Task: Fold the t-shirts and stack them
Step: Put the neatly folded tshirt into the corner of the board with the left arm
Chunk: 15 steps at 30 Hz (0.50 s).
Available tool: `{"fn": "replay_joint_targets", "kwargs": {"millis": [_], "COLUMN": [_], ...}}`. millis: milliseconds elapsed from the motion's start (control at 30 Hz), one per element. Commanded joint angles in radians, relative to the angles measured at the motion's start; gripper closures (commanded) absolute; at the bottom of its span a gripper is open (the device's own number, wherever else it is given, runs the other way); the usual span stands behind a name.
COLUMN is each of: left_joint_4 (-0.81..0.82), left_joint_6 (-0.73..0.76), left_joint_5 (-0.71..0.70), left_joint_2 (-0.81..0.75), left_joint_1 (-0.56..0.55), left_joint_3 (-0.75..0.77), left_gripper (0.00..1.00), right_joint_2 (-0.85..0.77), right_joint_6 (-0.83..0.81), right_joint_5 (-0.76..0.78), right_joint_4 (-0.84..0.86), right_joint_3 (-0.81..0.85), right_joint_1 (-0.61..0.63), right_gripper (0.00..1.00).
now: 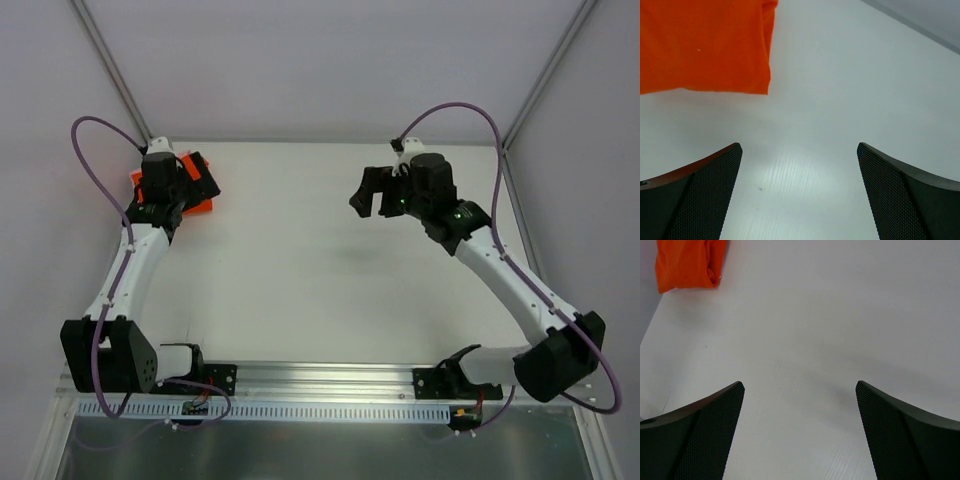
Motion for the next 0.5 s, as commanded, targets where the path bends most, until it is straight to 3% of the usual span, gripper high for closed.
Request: {"fn": "replay_joint_targets", "kwargs": {"millis": [0,100,200,467], "left_joint_4": [-0.007,-0.019,-0.072,-0.065], "left_joint_6": [0.008,0.054,0.134,0.198], "left_joint_5": [0.039,0.196,0.269,0.263], "left_joint_2": [-0.117,-0.219,-0.324,-0.535], "left_joint_1": [-0.065,-0.073,-0.073,-0.071], "left_joint_3": [-0.073,-0.132,-0.178,-0.330], "left_gripper": [0.01,0.01,0.01,0.01], "right_joint_2": [-0.118,-0.192,-0.268,-0.465], "right_joint_6": [-0.065,-0.080,-0.108,-0.099], "right_joint_5": [0.184,0.322,0.453,0.619], "right_joint_4": [-0.083,-0.120,-0.126,-0.010], "right_joint_3": [-0.012,-0.032,-0.088,-0.355], "right_joint_1": [-0.002,-0.002,-0.002,-0.002], "right_gripper": [0.03,0.04,0.04,0.04]}}
